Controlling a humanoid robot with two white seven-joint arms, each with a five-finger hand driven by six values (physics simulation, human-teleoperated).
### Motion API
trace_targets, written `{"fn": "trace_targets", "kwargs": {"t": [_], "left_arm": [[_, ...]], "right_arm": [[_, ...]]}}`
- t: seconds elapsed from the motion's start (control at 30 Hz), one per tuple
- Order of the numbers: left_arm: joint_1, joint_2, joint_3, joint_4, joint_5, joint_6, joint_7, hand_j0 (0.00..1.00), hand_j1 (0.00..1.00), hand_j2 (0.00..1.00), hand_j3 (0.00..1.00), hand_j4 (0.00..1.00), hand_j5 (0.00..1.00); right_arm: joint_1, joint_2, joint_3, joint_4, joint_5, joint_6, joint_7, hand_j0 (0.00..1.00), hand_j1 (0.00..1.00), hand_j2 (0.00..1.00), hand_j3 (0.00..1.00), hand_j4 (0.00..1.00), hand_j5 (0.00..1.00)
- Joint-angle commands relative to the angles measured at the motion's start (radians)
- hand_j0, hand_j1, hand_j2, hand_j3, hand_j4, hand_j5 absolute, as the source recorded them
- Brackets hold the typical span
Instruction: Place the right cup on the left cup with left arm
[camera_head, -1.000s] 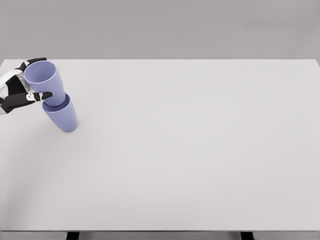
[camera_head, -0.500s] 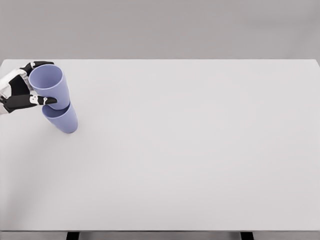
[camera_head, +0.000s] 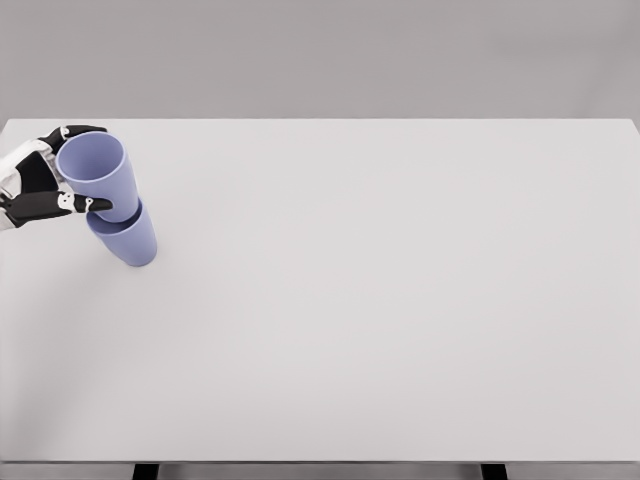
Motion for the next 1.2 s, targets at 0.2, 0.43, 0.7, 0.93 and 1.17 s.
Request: {"fn": "trace_targets", "kwargs": {"t": [0.2, 0.43, 0.7, 0.93, 1.17], "left_arm": [[0.014, 0.001, 0.000, 0.009, 0.006, 0.000, 0.000, 0.64, 0.64, 0.64, 0.64, 0.64, 0.64], [0.015, 0.003, 0.000, 0.013, 0.001, -0.003, -0.002, 0.83, 0.83, 0.83, 0.83, 0.83, 0.83], [0.017, 0.003, 0.000, 0.010, -0.002, -0.005, -0.002, 0.95, 0.95, 0.95, 0.95, 0.95, 0.95], [0.018, 0.003, 0.002, 0.007, -0.002, -0.005, -0.002, 0.99, 0.99, 0.99, 0.99, 0.99, 0.99], [0.020, 0.007, 0.009, 0.004, 0.000, -0.005, -0.002, 1.00, 1.00, 1.00, 1.00, 1.00, 1.00]], "right_arm": [[0.000, 0.000, 0.000, 0.000, 0.000, 0.000, 0.000, 1.00, 1.00, 1.00, 1.00, 1.00, 1.00], [0.000, 0.000, 0.000, 0.000, 0.000, 0.000, 0.000, 1.00, 1.00, 1.00, 1.00, 1.00, 1.00], [0.000, 0.000, 0.000, 0.000, 0.000, 0.000, 0.000, 1.00, 1.00, 1.00, 1.00, 1.00, 1.00], [0.000, 0.000, 0.000, 0.000, 0.000, 0.000, 0.000, 1.00, 1.00, 1.00, 1.00, 1.00, 1.00], [0.000, 0.000, 0.000, 0.000, 0.000, 0.000, 0.000, 1.00, 1.00, 1.00, 1.00, 1.00, 1.00]]}}
